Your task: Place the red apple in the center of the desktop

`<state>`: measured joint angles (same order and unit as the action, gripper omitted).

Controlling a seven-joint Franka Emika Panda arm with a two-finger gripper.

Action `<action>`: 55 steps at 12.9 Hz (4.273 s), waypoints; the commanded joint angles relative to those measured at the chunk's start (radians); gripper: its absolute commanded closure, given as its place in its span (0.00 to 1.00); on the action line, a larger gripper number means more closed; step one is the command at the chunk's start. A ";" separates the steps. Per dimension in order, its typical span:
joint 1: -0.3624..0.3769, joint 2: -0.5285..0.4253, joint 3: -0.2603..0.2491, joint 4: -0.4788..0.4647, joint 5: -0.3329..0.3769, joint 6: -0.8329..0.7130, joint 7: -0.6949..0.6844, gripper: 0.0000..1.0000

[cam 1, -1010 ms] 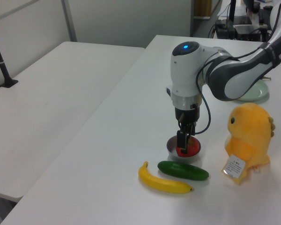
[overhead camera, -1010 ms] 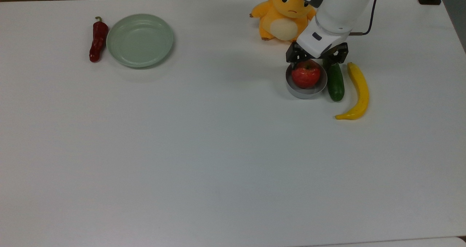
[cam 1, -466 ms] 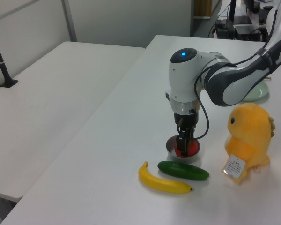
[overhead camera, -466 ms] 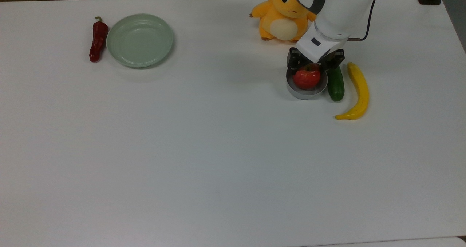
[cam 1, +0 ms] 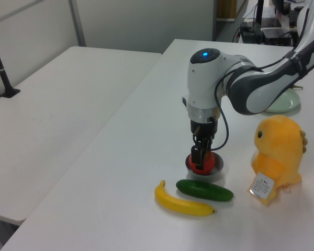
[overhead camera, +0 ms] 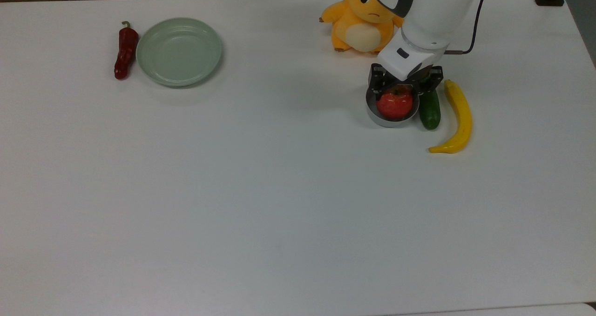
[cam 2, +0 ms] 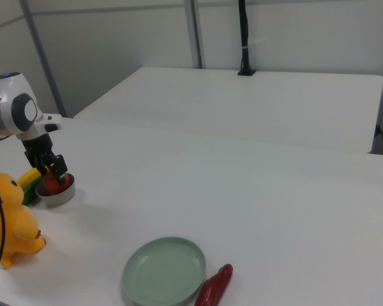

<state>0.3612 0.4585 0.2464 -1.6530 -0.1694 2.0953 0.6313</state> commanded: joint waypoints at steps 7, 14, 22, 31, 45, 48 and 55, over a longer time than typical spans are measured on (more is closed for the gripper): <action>-0.080 -0.070 -0.010 0.055 0.004 0.006 0.019 0.73; -0.183 -0.093 -0.103 0.023 0.004 0.000 -0.080 0.73; -0.232 -0.052 -0.177 -0.002 0.004 0.009 -0.160 0.71; -0.264 -0.005 -0.179 0.007 -0.002 0.069 -0.167 0.70; -0.258 -0.055 -0.174 0.024 0.002 0.011 -0.165 0.00; -0.252 -0.128 -0.151 0.021 0.002 -0.078 -0.167 0.00; -0.261 -0.464 -0.139 -0.167 0.111 -0.216 -0.311 0.00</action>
<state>0.1048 0.1398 0.1207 -1.6938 -0.1047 1.8874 0.3778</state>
